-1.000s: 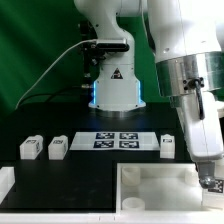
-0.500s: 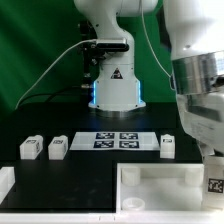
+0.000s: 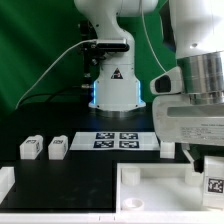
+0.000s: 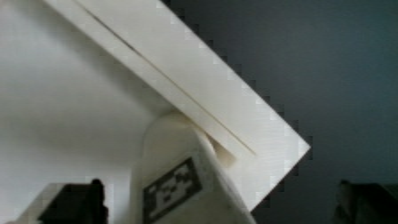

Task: Assemble one leg

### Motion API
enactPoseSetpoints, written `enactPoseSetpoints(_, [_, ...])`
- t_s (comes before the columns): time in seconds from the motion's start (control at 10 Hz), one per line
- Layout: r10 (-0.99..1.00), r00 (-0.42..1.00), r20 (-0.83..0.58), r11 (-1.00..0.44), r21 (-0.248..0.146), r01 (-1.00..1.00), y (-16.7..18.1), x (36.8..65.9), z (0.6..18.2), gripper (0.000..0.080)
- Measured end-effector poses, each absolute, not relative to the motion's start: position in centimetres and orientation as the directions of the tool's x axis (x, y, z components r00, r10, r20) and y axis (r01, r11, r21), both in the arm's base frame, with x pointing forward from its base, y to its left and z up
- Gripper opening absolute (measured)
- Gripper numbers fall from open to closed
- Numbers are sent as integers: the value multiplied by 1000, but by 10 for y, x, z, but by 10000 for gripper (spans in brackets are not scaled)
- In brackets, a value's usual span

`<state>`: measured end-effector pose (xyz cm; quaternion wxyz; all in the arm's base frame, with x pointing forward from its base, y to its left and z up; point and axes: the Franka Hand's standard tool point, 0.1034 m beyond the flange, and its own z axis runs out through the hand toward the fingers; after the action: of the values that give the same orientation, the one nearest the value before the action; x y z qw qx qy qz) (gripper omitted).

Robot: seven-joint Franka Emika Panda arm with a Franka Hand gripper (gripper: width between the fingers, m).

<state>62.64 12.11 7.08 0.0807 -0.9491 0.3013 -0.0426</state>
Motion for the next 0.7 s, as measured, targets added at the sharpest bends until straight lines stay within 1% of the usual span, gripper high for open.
enactPoseSetpoints(0.1, [-456, 888, 62, -885, -139, -445, 116, 631, 71, 648])
enactPoseSetpoints(0.2, [-482, 874, 65, -870, -148, -470, 118, 632, 71, 648])
enactPoseSetpoints(0.3, [-498, 865, 61, -862, -148, -486, 118, 632, 71, 540])
enactPoseSetpoints(0.4, [-498, 865, 62, -861, -148, -486, 117, 632, 71, 405])
enactPoseSetpoints(0.5, [-548, 835, 52, -831, -151, -536, 118, 631, 70, 405])
enactPoseSetpoints(0.6, [-642, 766, 32, -760, -158, -631, 117, 631, 70, 295])
enactPoseSetpoints(0.7, [-680, 733, 23, -726, -160, -669, 116, 631, 70, 295])
